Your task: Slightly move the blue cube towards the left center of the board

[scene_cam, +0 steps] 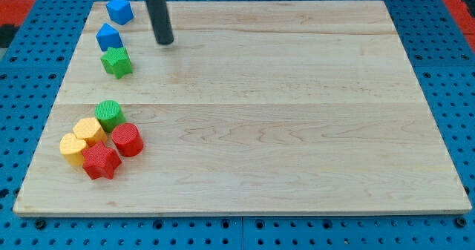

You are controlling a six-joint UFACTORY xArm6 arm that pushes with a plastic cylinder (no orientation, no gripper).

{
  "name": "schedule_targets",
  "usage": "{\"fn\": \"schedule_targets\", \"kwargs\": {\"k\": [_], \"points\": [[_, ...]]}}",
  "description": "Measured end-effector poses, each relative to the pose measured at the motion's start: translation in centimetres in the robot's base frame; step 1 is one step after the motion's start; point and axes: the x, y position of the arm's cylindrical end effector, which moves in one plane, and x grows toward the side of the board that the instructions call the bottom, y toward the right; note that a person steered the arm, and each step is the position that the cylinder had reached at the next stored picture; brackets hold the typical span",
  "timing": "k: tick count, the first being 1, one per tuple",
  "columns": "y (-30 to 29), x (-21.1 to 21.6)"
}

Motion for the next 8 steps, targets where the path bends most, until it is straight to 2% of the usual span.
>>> {"fn": "schedule_targets", "kwargs": {"k": [1, 3, 4, 6, 8], "points": [[-5.6, -4.8], [-5.6, -7.9], [-6.2, -7.9], [-12.6, -7.9], [-10.6, -6.8]]}}
